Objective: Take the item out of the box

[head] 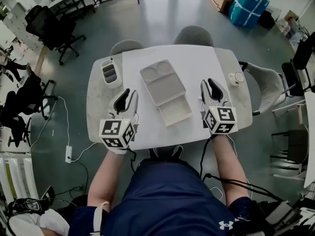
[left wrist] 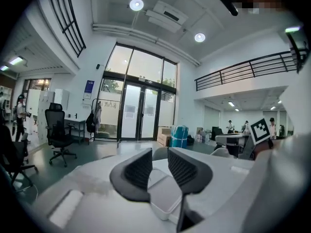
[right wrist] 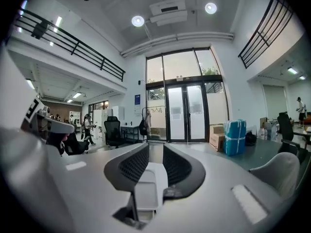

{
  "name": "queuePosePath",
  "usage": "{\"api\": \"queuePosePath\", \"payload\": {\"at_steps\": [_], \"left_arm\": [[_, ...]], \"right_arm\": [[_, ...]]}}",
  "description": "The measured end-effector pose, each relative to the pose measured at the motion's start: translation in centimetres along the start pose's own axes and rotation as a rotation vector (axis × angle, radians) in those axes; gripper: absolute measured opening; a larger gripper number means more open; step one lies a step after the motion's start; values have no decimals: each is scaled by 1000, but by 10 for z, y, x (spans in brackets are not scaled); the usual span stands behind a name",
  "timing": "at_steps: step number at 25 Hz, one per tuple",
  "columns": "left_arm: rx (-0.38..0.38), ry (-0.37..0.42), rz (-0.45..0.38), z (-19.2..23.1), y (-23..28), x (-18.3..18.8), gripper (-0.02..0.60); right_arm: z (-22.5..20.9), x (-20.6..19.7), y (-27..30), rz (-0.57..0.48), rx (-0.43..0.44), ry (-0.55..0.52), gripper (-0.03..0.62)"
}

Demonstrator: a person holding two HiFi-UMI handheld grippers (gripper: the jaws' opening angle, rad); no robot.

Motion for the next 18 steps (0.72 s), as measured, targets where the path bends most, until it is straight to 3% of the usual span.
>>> {"api": "queuePosePath", "payload": {"at_steps": [8, 12, 18], "left_arm": [[-14, 13, -99, -6, -8, 43, 109], [-36, 17, -136, -13, -8, 60, 106], [-34, 9, -167, -14, -8, 70, 100]], "right_arm": [[38, 48, -22, -115, 56, -18, 80], [54, 58, -30, -155, 76, -34, 9], [72, 66, -32, -171, 124, -49, 3]]}}
Point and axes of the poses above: the fingertips, and each gripper's own axes: y forward along the fingers, z to its left, x out of its top, the point moved 2 cm from there along -y, backward along the fingers, and after that the axes turned 14 degrees about y, right-handed, at the moved point
